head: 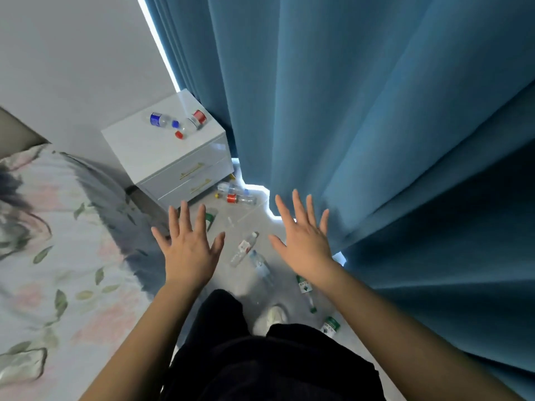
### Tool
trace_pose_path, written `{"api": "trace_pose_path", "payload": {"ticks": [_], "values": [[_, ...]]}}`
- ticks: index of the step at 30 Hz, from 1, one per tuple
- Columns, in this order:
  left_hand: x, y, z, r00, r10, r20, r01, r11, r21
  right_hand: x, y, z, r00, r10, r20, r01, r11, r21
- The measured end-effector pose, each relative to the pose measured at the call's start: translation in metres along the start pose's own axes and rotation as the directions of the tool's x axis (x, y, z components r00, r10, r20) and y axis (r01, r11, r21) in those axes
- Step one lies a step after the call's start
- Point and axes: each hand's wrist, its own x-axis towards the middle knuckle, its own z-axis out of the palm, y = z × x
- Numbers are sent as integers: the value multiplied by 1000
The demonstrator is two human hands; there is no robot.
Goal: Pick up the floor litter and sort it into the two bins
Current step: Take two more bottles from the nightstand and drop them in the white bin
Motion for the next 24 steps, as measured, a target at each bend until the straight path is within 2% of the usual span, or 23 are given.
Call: {"api": "trace_pose_path", "payload": {"ticks": [9,18,24], "values": [[144,-84,0,995,-86,58,85,996,5,151,-79,-5,992,-86,92,93,992,-83],[382,-201,0,972,32,232,-50,996,71,370,-208,14,963,-47,264,81,989,-120],[525,-242,39,947,114,302,-166,975,150,512,-251,63,940,-22,341,107,967,-233]]}}
